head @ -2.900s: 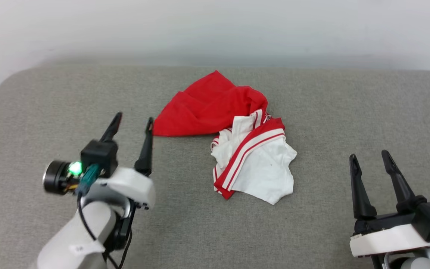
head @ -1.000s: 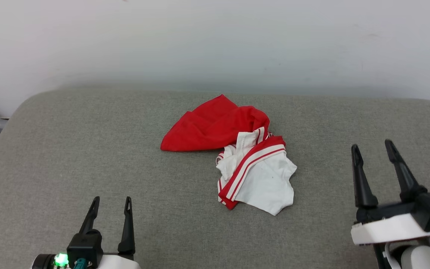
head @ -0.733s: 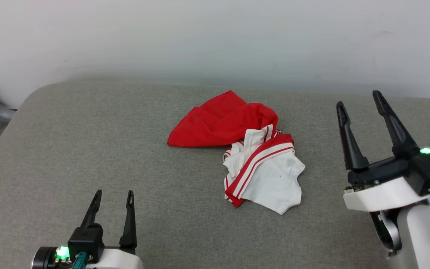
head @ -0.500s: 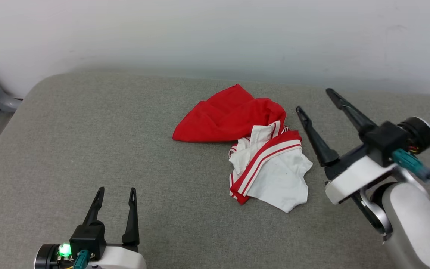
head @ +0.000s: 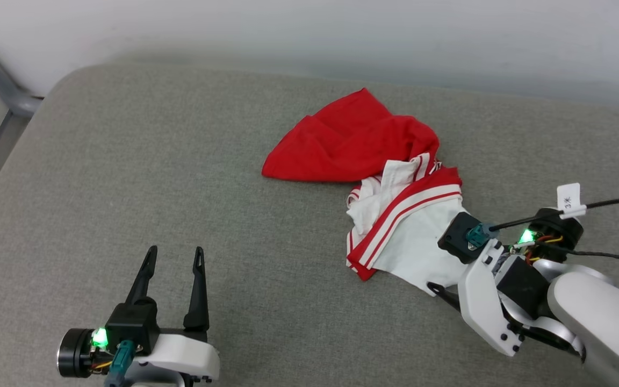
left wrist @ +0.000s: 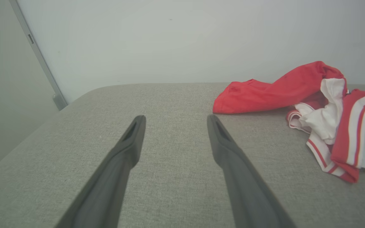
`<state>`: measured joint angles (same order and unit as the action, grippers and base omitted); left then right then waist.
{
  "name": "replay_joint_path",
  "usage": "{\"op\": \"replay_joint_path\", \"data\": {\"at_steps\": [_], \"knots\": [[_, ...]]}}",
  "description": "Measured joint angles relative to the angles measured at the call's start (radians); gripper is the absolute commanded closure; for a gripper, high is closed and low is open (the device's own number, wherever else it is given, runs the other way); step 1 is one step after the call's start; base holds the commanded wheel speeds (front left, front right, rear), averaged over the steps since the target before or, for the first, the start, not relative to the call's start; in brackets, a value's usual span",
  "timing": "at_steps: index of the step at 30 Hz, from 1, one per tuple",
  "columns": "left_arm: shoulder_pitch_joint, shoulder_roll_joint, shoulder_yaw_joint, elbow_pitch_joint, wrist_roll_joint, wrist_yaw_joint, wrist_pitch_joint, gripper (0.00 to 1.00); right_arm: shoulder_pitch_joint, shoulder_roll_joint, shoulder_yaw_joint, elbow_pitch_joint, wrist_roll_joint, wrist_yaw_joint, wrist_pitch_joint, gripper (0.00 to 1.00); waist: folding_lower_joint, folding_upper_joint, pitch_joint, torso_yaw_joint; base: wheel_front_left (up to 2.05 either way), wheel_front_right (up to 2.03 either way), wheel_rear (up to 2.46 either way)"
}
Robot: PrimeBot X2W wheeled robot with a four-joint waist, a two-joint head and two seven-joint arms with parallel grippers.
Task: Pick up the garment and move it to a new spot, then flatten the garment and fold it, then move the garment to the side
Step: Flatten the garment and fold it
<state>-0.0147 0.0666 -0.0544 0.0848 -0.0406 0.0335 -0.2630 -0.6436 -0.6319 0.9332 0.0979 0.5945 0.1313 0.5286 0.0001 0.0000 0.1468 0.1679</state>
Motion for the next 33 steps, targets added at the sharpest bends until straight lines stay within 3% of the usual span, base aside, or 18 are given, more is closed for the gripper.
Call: {"op": "replay_joint_path", "data": {"at_steps": [1,5,10,16,17,18,27,33], "knots": [[-0.014,-0.005,-0.005,-0.002,0.000,0.000,0.000,0.00,-0.047,-0.034,0.076,0.008,0.028,0.000,0.068,0.00,0.0000,0.0000,0.025,0.014,0.00,0.00,0.00],[-0.034,-0.009,-0.020,-0.004,-0.007,0.002,0.000,0.00,-0.107,-0.053,0.166,0.038,0.033,0.000,0.095,0.00,0.0000,0.0000,0.061,0.037,0.00,0.00,0.00],[-0.063,-0.013,-0.039,-0.008,-0.016,0.006,0.000,0.00,-0.176,-0.046,0.263,0.122,0.033,0.000,0.092,0.00,0.0000,0.0000,0.111,0.067,0.00,0.00,0.00],[-0.077,-0.015,-0.050,-0.005,-0.023,0.020,0.000,0.00,-0.214,-0.022,0.308,0.215,0.070,0.001,0.089,0.00,-0.0003,0.0000,0.148,0.097,0.00,0.00,0.00],[-0.077,-0.015,-0.052,-0.004,-0.024,0.023,0.000,0.00,-0.215,-0.021,0.311,0.221,0.070,0.001,0.087,0.65,-0.0003,0.0000,0.149,0.100,0.00,0.00,0.00],[-0.077,-0.015,-0.052,-0.003,-0.025,0.026,0.000,0.00,-0.217,-0.020,0.314,0.223,0.075,0.001,0.084,1.00,-0.0003,0.0000,0.148,0.100,0.00,0.00,0.00],[-0.064,-0.015,-0.038,0.010,-0.024,0.028,0.000,0.00,-0.217,-0.007,0.332,0.215,0.121,0.000,-0.087,1.00,-0.0001,0.0000,0.094,0.063,0.00,0.00,0.00],[-0.031,-0.016,-0.017,0.013,-0.011,0.018,0.000,0.00,-0.160,-0.061,0.249,0.153,0.158,0.000,-0.185,1.00,-0.0001,0.0000,0.034,0.016,0.00,0.00,0.00]]}}
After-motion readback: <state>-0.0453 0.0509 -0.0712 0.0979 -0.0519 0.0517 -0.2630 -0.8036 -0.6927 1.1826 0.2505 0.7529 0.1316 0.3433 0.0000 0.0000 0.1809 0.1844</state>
